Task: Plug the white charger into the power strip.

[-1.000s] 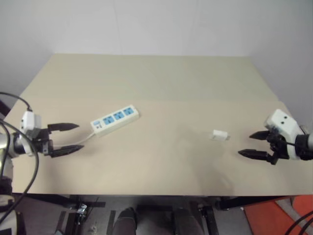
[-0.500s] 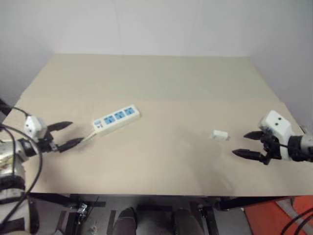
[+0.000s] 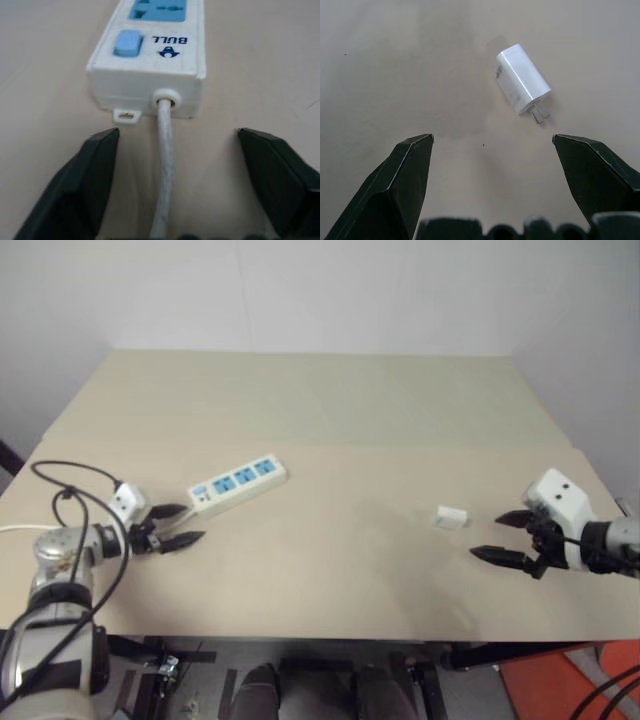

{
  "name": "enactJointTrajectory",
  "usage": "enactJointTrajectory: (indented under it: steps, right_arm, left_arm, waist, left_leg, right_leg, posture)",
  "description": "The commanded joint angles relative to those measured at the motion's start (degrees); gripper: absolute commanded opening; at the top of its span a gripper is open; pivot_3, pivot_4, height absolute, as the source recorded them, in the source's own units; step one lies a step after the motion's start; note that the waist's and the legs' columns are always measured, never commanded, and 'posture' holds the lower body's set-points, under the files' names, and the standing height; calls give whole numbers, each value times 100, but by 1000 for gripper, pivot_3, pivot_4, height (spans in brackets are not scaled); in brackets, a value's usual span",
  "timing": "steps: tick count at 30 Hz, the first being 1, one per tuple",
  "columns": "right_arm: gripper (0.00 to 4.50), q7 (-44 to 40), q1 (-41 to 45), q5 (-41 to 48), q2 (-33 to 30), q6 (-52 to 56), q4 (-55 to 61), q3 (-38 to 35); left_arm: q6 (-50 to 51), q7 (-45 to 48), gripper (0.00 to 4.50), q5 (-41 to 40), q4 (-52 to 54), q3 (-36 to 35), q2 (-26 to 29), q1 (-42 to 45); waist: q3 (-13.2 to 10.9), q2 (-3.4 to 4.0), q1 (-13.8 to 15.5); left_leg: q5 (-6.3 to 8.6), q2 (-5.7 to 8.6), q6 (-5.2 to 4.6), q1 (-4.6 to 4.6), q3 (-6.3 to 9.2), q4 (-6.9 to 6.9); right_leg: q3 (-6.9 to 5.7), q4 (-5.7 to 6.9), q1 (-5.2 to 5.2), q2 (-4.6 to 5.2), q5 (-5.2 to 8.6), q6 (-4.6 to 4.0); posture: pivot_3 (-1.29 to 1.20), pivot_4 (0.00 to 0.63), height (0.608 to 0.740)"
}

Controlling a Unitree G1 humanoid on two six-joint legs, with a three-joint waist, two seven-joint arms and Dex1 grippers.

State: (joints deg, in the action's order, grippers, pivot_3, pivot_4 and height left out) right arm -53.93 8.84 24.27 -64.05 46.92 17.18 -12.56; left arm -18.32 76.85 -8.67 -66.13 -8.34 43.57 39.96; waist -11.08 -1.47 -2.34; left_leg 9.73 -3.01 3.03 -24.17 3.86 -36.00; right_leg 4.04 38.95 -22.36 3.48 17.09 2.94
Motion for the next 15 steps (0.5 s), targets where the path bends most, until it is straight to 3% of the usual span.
enactJointTrajectory:
  steps: [1, 6, 10, 15]
  right_arm:
    - [4500, 116, 77, 61, 8, 89, 136, -257]
    - [4500, 219, 142, 86, 58, 125, 156, -206]
    - [4500, 280, 219, 92, 83, 147, 119, -157]
    - [4500, 316, 250, 114, 91, 170, 120, -141]
  left_arm:
    - [161, 238, 2972, 68, 17, 90, 12, 165]
    - [146, -239, 1302, 401, -52, 305, -85, 287]
    - [160, -109, 83, 385, 29, 362, -150, 309]
    - [24, 321, 34, 103, 356, 300, -427, 371]
  waist:
    - [0, 0, -3]
    - [1, 1, 0]
    - [1, 2, 1]
    - [1, 2, 42]
  left_leg:
    - [0, 1, 0, 0, 0, 0]
    - [0, 1, 0, 1, 0, 0]
    - [0, 2, 0, 4, 1, -1]
    - [0, 3, 0, 2, 1, -2]
  right_leg:
    - [1, 0, 0, 1, 0, 0]
    - [0, 1, 1, 0, 0, 0]
    - [1, 2, 5, 1, 0, 1]
    - [0, 1, 5, 2, 0, 1]
  posture:
    - [0, 150, 740]
    - [0, 150, 740]
    - [0, 150, 740]
    - [0, 150, 740]
